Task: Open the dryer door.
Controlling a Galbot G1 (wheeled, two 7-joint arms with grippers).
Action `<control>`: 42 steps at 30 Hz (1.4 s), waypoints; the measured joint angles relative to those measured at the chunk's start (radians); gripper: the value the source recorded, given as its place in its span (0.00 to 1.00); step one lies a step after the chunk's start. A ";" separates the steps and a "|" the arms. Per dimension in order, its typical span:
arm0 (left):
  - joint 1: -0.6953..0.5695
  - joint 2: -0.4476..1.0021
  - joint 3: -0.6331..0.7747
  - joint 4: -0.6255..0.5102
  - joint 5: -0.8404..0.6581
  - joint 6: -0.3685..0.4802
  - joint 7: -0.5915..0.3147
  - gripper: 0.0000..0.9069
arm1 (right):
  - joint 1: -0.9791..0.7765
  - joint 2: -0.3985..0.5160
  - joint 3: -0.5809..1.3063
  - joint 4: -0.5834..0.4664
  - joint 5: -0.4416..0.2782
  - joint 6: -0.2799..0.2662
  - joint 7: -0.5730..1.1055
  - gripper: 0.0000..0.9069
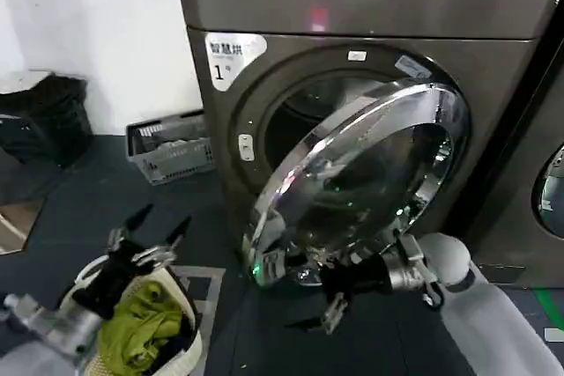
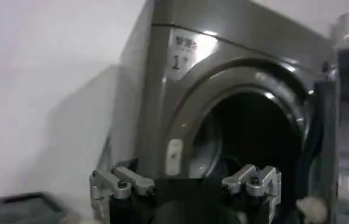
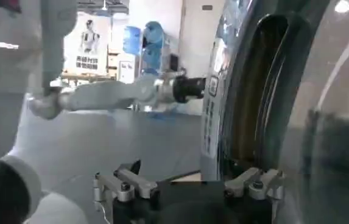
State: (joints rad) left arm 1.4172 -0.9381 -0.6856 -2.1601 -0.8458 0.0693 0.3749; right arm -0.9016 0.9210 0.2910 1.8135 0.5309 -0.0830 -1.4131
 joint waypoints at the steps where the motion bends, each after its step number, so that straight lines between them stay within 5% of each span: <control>1: -0.028 0.028 0.024 0.017 -0.023 -0.016 0.021 1.00 | -0.009 -0.005 0.009 0.001 0.001 0.003 -0.010 1.00; 13: -0.367 0.279 0.372 0.194 -0.208 -0.044 0.122 1.00 | -0.131 -0.025 0.166 0.002 -0.003 0.025 -0.049 1.00; 26: -0.775 0.256 0.793 0.318 -0.250 -0.039 0.195 1.00 | -0.316 0.011 0.519 -0.078 0.042 0.044 -0.048 1.00; 42: -0.927 0.172 0.976 0.360 -0.246 -0.016 0.271 1.00 | -0.439 0.104 1.001 -0.083 0.036 0.038 -0.047 1.00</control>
State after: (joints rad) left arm 0.4900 -0.7659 0.2907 -1.8004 -1.0914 0.0529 0.6459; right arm -1.3401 1.0253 1.2915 1.7309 0.5669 -0.0455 -1.4604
